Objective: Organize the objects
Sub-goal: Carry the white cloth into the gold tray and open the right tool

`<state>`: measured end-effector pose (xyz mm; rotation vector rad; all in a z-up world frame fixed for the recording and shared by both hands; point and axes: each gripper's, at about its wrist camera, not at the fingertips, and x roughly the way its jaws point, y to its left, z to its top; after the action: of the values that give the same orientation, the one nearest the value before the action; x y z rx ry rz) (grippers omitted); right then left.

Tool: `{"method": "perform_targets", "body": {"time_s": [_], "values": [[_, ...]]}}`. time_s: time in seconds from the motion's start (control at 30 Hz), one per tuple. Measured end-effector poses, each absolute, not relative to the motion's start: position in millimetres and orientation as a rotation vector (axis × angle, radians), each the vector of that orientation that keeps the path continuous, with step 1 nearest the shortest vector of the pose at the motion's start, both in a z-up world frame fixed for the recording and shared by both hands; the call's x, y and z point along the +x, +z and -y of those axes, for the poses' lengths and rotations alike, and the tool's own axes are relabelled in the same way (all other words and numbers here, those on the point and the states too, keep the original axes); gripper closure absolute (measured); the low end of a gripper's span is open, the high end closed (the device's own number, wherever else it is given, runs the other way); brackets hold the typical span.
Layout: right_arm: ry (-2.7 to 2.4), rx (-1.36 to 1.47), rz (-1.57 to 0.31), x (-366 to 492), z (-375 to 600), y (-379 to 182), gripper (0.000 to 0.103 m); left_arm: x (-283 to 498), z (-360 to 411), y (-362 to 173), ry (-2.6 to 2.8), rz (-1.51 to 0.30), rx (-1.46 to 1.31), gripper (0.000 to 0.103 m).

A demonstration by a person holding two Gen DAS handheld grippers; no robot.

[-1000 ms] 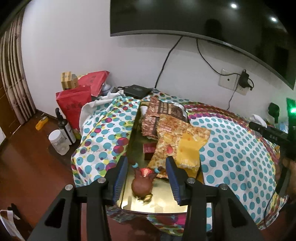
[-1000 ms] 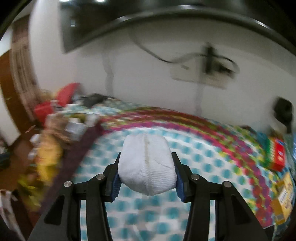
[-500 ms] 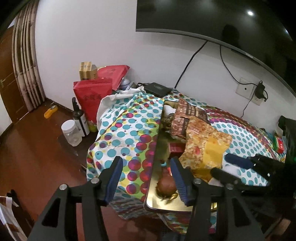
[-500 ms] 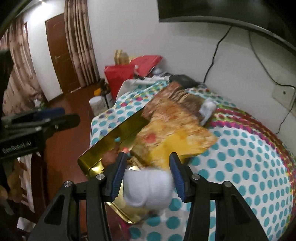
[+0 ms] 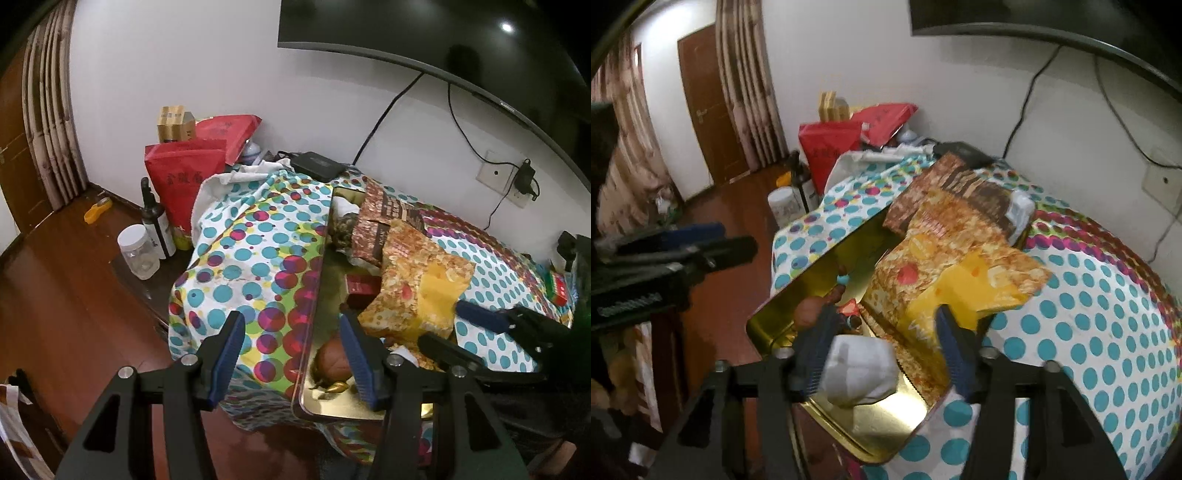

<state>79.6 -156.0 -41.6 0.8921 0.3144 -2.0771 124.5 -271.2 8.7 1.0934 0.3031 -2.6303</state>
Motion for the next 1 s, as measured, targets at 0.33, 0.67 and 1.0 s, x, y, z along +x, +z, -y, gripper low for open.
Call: {"method": "perform_targets", "body": {"time_s": [0.33, 0.67, 1.0], "values": [[-2.31, 0.882, -0.22, 56.7, 96.3, -14.0, 0.001, 109.2, 237.9, 11.9, -2.674, -0.236, 1.141, 0.046], [-2.439, 0.994, -0.133, 37.2, 29.1, -17.4, 0.0, 91.1, 200.1, 14.0, -2.672, -0.179, 1.191, 0.033], [-2.486, 1.026, -0.071, 39.4, 1.7, -17.1, 0.0, 76.4, 174.6, 10.8, -2.665, -0.213, 1.252, 0.025]]}}
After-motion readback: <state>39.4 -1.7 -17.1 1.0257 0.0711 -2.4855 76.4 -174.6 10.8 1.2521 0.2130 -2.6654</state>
